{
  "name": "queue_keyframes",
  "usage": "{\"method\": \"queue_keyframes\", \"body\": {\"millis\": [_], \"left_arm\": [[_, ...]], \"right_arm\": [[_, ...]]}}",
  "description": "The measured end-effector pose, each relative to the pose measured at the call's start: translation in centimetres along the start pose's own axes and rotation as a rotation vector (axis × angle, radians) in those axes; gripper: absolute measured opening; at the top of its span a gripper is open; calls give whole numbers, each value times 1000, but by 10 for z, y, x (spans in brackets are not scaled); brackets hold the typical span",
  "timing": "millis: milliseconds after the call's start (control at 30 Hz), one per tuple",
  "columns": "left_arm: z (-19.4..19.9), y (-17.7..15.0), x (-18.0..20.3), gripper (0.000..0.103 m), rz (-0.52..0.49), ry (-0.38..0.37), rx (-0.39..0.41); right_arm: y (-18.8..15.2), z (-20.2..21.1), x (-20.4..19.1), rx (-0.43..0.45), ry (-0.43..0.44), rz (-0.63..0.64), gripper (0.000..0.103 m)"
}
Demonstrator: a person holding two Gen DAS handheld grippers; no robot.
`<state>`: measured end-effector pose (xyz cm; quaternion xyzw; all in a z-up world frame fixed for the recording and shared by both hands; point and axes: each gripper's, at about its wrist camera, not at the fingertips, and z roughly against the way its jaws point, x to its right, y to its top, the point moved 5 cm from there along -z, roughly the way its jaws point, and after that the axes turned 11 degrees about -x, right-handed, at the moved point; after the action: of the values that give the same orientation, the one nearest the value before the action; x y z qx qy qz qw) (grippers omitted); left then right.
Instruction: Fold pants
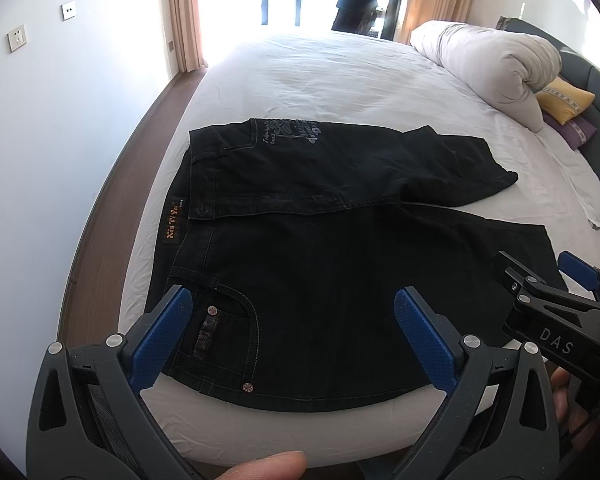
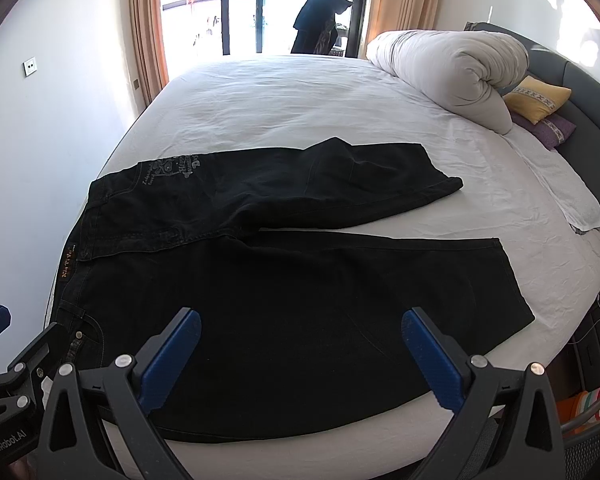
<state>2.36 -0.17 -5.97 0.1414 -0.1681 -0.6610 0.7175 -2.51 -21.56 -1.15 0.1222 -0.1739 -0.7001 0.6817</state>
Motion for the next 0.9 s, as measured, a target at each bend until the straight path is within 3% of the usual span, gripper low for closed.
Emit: {"method": "queue_keyframes", "body": {"millis": [900], "left_arm": [[1, -2, 3, 103, -1, -1, -2]], "right_arm": [[-4, -4, 2, -5, 1, 0, 103]]}}
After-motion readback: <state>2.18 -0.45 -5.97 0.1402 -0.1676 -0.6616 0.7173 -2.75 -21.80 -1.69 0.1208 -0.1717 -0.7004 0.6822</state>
